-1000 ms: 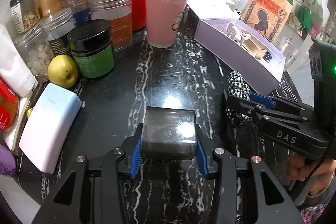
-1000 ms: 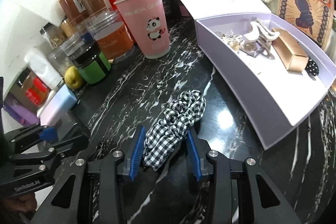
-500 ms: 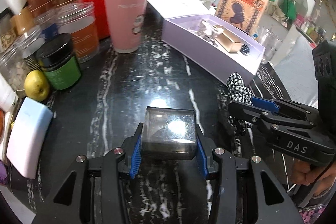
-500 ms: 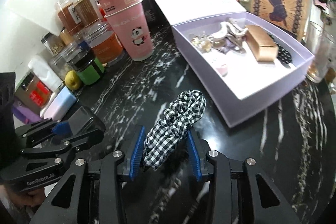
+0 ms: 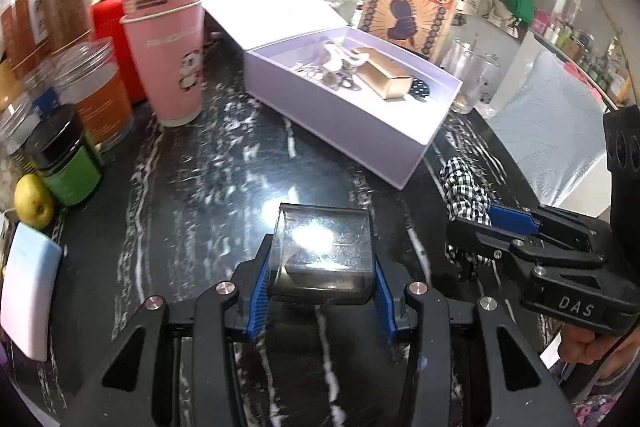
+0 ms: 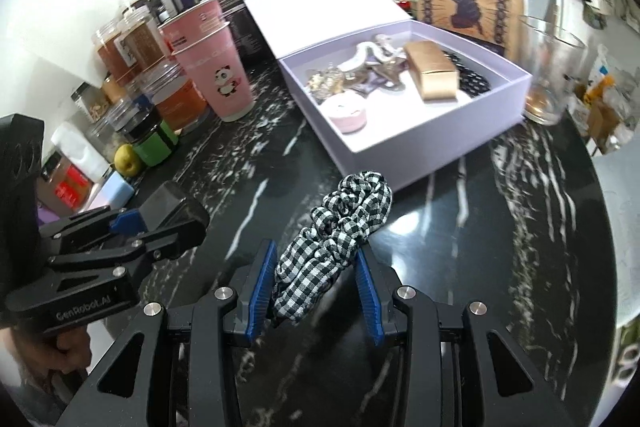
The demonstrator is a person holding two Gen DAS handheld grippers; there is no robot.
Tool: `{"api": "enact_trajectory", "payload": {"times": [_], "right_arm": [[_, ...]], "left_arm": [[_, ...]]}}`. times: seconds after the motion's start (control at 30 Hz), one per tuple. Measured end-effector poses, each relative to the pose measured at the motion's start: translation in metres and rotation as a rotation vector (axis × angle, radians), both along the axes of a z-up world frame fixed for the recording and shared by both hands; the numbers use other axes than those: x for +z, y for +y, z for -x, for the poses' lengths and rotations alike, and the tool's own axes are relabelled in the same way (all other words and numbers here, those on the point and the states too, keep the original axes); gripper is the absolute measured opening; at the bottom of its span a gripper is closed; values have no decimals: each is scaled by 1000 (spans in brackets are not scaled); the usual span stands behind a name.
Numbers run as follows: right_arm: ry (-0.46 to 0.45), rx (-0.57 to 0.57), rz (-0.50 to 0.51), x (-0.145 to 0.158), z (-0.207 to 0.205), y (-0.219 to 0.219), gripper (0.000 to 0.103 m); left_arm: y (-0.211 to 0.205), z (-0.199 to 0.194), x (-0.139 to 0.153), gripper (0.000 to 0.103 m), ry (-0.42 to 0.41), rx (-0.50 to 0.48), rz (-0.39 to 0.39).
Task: Organize rigid objects
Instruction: 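Carry the grey case and checkered scrunchie toward the lavender gift box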
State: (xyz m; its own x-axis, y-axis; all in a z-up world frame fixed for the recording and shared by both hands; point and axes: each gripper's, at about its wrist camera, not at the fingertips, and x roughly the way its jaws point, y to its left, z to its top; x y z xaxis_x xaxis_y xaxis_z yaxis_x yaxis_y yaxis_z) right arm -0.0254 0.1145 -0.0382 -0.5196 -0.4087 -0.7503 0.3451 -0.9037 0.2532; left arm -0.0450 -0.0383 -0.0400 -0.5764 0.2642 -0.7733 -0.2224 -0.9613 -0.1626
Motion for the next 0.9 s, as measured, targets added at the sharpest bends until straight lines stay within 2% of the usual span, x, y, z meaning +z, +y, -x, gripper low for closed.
{"api": "enact_trajectory", "payload": {"times": [0.43, 0.9], "right_arm": [[15, -78, 13, 8, -12, 50, 39], [32, -77, 23, 18, -4, 69, 39]], "left_arm": [[49, 10, 9, 43, 11, -102, -5], [79, 28, 21, 43, 23, -157, -5]]}}
